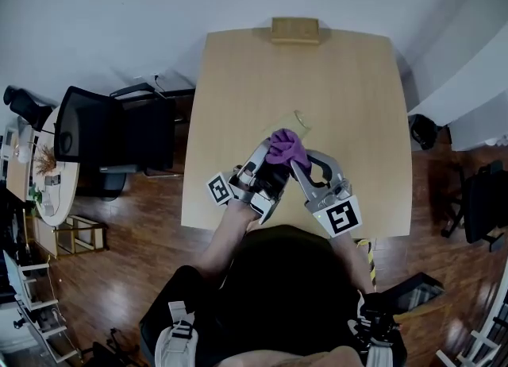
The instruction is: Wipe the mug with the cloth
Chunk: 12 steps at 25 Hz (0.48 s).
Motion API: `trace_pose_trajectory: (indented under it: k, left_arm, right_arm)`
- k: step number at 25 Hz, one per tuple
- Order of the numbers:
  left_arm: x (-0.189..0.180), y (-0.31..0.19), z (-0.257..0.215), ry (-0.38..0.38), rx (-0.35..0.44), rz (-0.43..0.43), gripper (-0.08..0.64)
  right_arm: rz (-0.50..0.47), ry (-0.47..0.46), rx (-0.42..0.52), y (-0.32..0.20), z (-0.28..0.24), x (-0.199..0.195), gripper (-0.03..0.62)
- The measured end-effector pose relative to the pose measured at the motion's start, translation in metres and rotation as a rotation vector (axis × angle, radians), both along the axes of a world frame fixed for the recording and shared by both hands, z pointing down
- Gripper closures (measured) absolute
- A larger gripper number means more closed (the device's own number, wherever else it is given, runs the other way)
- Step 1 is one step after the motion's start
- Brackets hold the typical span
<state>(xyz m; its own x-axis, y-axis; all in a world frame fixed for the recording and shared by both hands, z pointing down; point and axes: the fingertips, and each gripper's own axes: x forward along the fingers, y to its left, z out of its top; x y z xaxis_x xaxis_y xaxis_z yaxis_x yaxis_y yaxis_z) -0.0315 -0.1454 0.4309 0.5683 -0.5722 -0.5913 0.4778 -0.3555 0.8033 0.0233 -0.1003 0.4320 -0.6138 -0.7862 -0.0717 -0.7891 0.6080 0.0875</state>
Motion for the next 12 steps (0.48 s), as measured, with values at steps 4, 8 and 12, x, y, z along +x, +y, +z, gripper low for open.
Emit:
trace_pose_trajectory:
  k: [4,8,12]
  left_arm:
    - [-0.005,-0.007,0.006,-0.078,0.022,-0.029,0.517]
    - [-0.001,-0.014,-0.003,-0.207,0.156,-0.063,0.517]
    - [0.003,-0.019,-0.014,-0.269,0.28,-0.111,0.517]
  right_arm:
    - [0.166,-0.305,-0.196,-0.04,0.029,0.064,0.528]
    - [-0.063,-1.047,-0.5,-0.051,0.046,0.079,0.528]
    - [-0.259,-1.544,-0.544,-0.05,0.032,0.075,0.529]
